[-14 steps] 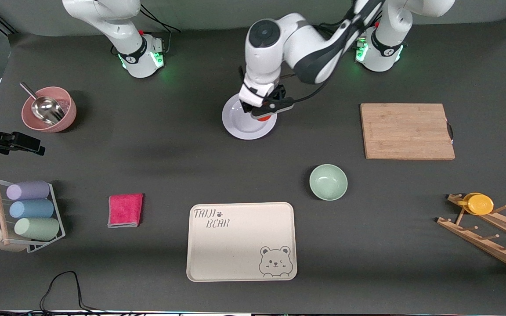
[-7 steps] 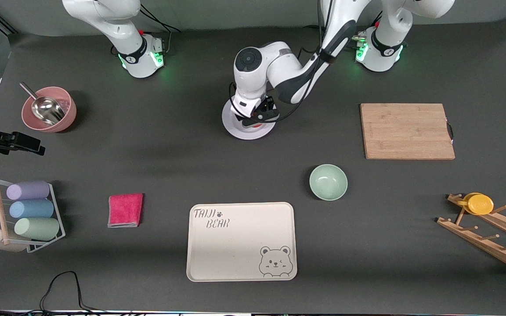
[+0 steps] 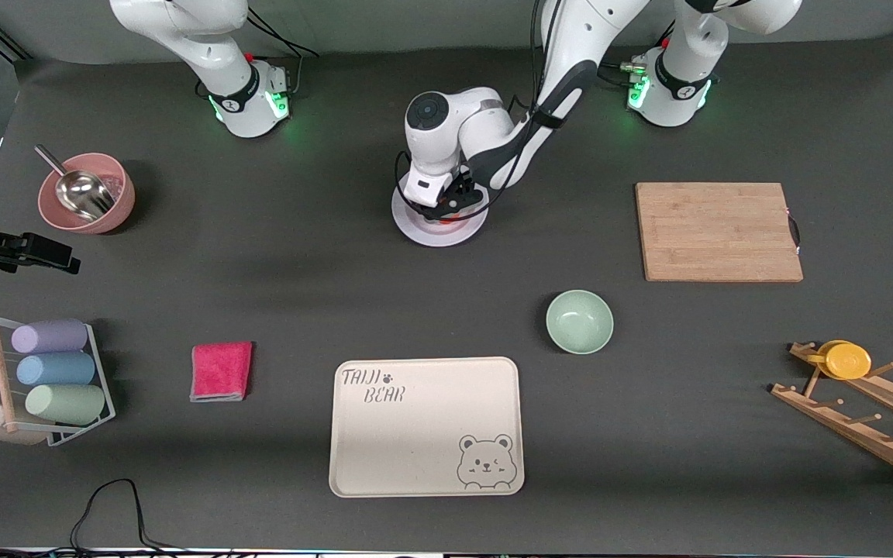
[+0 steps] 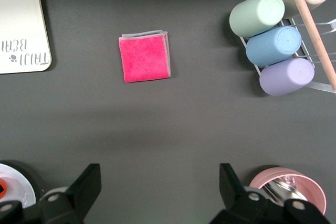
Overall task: Place orange and plate with both arms
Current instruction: 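Lower the orange onto the plate and open the left gripper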
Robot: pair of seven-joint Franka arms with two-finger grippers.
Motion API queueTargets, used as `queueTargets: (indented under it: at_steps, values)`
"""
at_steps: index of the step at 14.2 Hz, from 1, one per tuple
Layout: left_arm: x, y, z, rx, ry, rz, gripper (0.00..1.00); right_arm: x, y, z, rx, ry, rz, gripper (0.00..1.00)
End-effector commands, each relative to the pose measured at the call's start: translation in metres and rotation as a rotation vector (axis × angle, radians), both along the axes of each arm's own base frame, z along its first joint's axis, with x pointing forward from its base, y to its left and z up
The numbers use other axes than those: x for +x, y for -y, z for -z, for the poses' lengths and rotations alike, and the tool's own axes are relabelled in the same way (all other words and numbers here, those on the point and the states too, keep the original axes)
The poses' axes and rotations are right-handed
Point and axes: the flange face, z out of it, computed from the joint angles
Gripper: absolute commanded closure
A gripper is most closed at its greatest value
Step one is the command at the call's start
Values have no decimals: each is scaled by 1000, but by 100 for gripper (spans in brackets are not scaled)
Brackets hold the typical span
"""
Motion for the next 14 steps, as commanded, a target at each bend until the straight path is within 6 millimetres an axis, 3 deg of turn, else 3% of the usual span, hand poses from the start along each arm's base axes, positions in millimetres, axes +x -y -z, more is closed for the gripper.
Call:
queueTargets:
  at_steps: [1,4,7,8,9,11,14]
  values:
    - [-2,2,-8,0,29,-13,0,-7,4,-2,-9,-21,9,0]
    - [11,-3,-25,8,44,44,0,-34,0,-8,0,-18,6,0]
    - [66,-45,-88,59,79,160,0,-81,-9,-13,23,7,52,0]
    - [78,-59,-109,74,89,198,0,-97,-20,-13,36,25,50,0]
    - [97,-80,-131,89,98,221,0,-109,-28,-12,38,40,38,0]
    - [138,-131,-175,103,117,255,0,-115,-33,-13,49,45,33,0]
    - [193,-231,-235,78,84,369,0,-123,-47,-4,192,14,52,0]
